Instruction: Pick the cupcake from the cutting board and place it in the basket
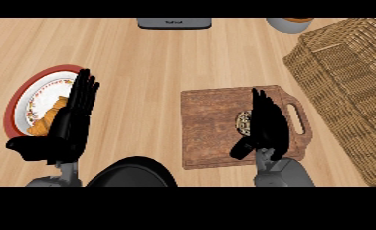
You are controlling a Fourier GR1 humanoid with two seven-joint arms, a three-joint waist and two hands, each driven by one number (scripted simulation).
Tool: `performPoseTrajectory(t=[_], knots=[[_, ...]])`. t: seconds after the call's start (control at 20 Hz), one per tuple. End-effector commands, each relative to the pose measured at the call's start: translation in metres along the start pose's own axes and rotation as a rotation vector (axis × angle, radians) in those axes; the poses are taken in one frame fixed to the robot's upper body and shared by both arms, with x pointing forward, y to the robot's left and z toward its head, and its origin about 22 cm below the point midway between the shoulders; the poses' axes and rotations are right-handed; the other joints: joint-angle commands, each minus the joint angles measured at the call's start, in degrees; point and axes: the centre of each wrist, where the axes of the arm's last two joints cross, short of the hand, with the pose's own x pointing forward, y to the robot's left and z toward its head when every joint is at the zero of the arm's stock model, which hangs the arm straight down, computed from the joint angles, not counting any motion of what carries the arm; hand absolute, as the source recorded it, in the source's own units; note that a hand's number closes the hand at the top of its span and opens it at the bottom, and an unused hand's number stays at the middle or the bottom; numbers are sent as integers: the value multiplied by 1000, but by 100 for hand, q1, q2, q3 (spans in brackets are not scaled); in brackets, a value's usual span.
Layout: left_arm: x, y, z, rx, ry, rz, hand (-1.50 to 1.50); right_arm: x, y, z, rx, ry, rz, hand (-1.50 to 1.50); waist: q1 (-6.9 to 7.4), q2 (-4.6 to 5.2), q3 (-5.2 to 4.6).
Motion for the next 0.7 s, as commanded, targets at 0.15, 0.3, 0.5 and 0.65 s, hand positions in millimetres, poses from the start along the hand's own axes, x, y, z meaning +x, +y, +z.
performPoseTrajectory(t=[0.15, 0.3, 0.5, 0.65], knots=[[2, 2, 2, 18, 10, -6, 0, 3, -4, -6, 10, 32, 6, -150, 3, -1, 0], [5, 7, -1, 15, 11, -10, 0, -7, 11, -9, 23, 21, 6, -150, 0, -1, 0], [2, 14, 14, 15, 0, 7, 0, -14, 6, -10, 28, 34, 9, -150, 2, -4, -1], [6, 30, -8, 11, -1, -4, 0, -9, 20, -22, 14, 39, -12, -150, 2, 2, 0]])
